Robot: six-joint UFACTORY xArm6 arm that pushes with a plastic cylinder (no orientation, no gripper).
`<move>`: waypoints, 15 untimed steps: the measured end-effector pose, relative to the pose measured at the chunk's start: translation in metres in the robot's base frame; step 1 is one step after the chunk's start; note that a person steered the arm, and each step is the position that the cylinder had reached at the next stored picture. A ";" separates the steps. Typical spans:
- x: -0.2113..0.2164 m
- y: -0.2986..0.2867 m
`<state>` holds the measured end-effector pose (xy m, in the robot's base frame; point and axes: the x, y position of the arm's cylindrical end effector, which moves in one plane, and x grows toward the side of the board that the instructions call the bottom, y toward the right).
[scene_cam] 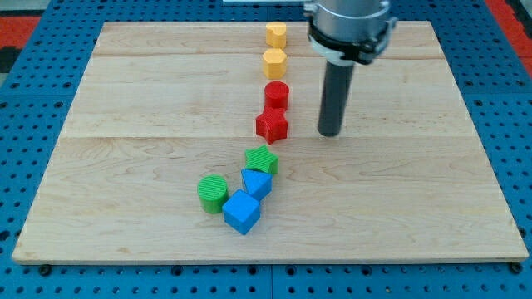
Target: Move the blue cube to the right of the blue triangle
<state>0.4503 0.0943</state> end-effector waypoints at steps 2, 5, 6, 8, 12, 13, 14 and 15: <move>0.081 0.028; 0.168 -0.050; 0.169 -0.077; 0.165 -0.154; 0.099 -0.118; 0.095 -0.089; 0.094 -0.063; 0.092 -0.043</move>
<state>0.5421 0.0510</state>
